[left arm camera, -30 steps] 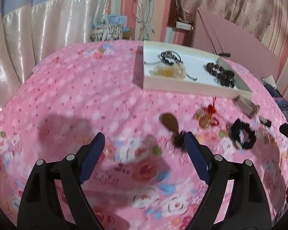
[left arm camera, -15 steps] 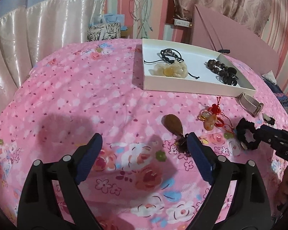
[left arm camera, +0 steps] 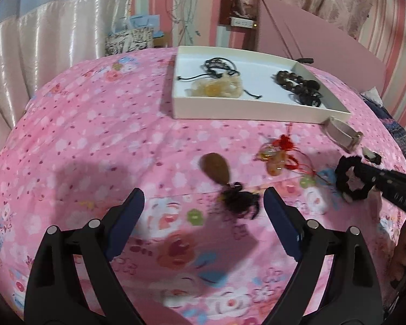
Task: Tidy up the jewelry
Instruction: 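Grasp the black scrunchie with the right gripper while the left grasps a black knotted cord, then carry the black cord into the white tray with the left gripper while the right brings the scrunchie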
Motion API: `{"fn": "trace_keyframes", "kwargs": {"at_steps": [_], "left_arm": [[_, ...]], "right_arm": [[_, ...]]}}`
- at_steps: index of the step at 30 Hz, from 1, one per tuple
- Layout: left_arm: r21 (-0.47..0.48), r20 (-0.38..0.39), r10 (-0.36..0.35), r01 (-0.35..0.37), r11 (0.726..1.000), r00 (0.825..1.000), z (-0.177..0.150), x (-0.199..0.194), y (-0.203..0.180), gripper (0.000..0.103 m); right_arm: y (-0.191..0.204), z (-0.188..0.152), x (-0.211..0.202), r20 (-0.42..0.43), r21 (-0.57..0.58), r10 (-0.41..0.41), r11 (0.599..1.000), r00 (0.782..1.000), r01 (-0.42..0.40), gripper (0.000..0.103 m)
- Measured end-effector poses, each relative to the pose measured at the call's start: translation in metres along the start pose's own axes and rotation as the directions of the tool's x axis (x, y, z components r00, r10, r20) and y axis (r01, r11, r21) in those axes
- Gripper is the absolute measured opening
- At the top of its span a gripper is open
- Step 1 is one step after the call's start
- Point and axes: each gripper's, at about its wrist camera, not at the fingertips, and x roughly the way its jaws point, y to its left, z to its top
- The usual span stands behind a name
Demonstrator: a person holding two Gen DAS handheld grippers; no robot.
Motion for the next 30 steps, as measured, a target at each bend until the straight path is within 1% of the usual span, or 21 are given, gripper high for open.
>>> {"fn": "trace_keyframes", "kwargs": {"at_steps": [3, 7, 9, 10, 11, 12, 13, 14, 15, 16, 17, 18, 20, 24, 27, 30], "left_arm": [[0.037, -0.018, 0.011, -0.010, 0.999, 1.000, 0.000, 0.005, -0.016, 0.088], [0.051, -0.035, 0.015, -0.013, 0.999, 0.999, 0.001, 0.013, -0.028, 0.088], [0.055, -0.053, 0.023, -0.020, 0.998, 0.998, 0.001, 0.020, -0.032, 0.085], [0.052, -0.067, 0.018, -0.015, 0.999, 0.998, 0.001, 0.024, -0.032, 0.080], [0.047, -0.082, 0.012, -0.008, 0.999, 0.997, 0.000, 0.028, -0.032, 0.073], [0.051, -0.088, 0.017, -0.012, 0.999, 0.996, -0.001, 0.032, -0.033, 0.073], [0.054, -0.082, 0.018, -0.013, 0.998, 0.996, -0.001, 0.031, -0.033, 0.069], [0.051, -0.079, 0.020, -0.016, 0.999, 0.997, -0.001, 0.031, -0.032, 0.061], [0.045, -0.072, 0.022, -0.019, 0.999, 0.997, 0.000, 0.031, -0.030, 0.058], [0.035, -0.067, 0.021, -0.019, 0.999, 0.998, 0.001, 0.031, -0.027, 0.050], [0.017, -0.060, 0.019, -0.018, 1.000, 0.998, 0.001, 0.030, -0.024, 0.039], [0.003, -0.051, 0.023, -0.023, 1.000, 0.998, 0.002, 0.029, -0.020, 0.032], [-0.022, -0.044, 0.007, -0.008, 1.000, 0.999, 0.001, 0.027, -0.015, 0.029], [-0.037, -0.032, -0.012, 0.011, 0.999, 0.999, 0.002, 0.024, -0.012, 0.028], [-0.023, -0.024, -0.013, 0.013, 1.000, 1.000, 0.002, 0.018, -0.012, 0.028], [0.004, 0.004, -0.008, 0.008, 1.000, 1.000, 0.005, 0.006, -0.013, 0.028]], "right_arm": [[-0.017, 0.000, -0.007, 0.015, 0.003, -0.038, 0.999, 0.999, 0.038, 0.010], [-0.033, -0.001, -0.010, 0.026, 0.002, -0.069, 0.998, 0.997, 0.069, 0.010], [-0.035, -0.001, -0.010, 0.030, -0.007, -0.080, 0.997, 0.996, 0.080, 0.010], [-0.036, -0.002, -0.010, 0.030, -0.013, -0.085, 0.996, 0.996, 0.086, 0.010], [-0.036, -0.003, -0.008, 0.029, -0.018, -0.086, 0.996, 0.996, 0.087, 0.010], [-0.036, -0.004, -0.007, 0.026, -0.021, -0.085, 0.996, 0.996, 0.086, 0.010], [-0.036, -0.007, -0.004, 0.018, -0.026, -0.084, 0.996, 0.996, 0.085, 0.010], [-0.036, -0.008, -0.001, 0.005, -0.029, -0.081, 0.996, 0.997, 0.081, 0.010], [-0.035, -0.009, -0.001, 0.006, -0.032, -0.079, 0.996, 0.997, 0.079, 0.010], [-0.035, -0.008, -0.001, 0.009, -0.035, -0.079, 0.996, 0.997, 0.079, 0.010], [-0.035, -0.009, 0.000, 0.007, -0.033, -0.076, 0.997, 0.997, 0.076, 0.010], [-0.036, -0.010, 0.000, 0.008, -0.030, -0.074, 0.997, 0.997, 0.074, 0.010], [-0.039, -0.010, -0.003, 0.023, -0.014, -0.062, 0.998, 0.998, 0.062, 0.010], [-0.041, -0.010, -0.008, 0.042, -0.002, -0.034, 0.999, 0.999, 0.034, 0.010], [-0.040, -0.009, -0.014, 0.058, 0.003, -0.012, 1.000, 0.998, 0.012, 0.010], [-0.037, -0.004, -0.027, 0.093, 0.000, 0.014, 1.000, 0.996, -0.014, 0.010]]}}
